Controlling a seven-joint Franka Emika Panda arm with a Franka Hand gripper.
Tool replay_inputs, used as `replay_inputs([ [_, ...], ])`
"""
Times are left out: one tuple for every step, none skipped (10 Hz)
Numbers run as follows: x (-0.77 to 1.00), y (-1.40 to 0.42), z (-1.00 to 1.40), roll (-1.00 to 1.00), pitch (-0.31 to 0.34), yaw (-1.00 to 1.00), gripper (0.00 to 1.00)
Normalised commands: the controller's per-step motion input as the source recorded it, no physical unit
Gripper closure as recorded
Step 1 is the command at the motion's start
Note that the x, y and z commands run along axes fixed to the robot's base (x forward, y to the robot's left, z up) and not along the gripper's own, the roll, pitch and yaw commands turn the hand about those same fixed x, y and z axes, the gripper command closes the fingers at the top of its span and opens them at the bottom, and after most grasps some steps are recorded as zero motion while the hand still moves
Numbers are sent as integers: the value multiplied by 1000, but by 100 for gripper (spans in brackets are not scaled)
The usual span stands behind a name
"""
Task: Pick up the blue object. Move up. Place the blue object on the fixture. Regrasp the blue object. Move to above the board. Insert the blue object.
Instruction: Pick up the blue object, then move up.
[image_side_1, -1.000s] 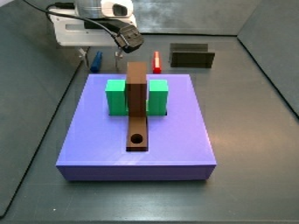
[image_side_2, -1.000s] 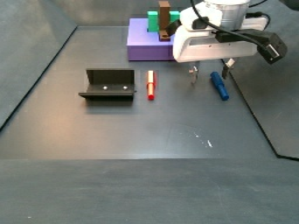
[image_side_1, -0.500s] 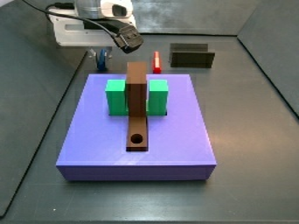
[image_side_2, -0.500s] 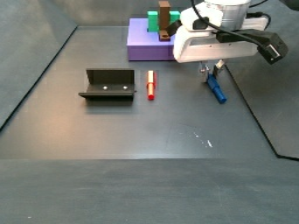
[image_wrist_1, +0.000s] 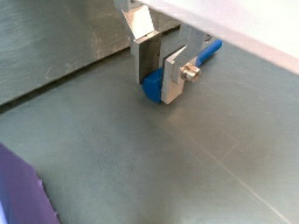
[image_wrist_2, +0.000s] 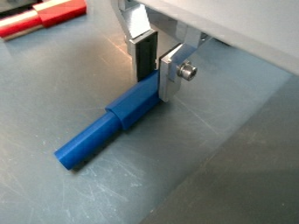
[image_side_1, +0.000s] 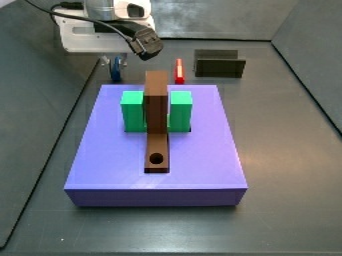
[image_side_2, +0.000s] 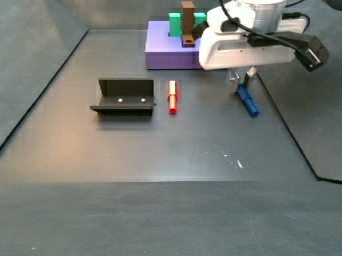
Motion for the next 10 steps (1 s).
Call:
replay_inputs([
  [0,0,0,0,0,0,100],
  [0,0,0,0,0,0,100],
  [0,0,0,0,0,0,100],
  [0,0,0,0,0,0,100],
  [0,0,0,0,0,0,100],
  [0,0,0,0,0,0,100],
  [0,0,0,0,0,0,100],
  [0,0,0,0,0,0,100],
  [0,0,833,0,0,0,100],
  [-83,-11,823,-2,23,19,100],
])
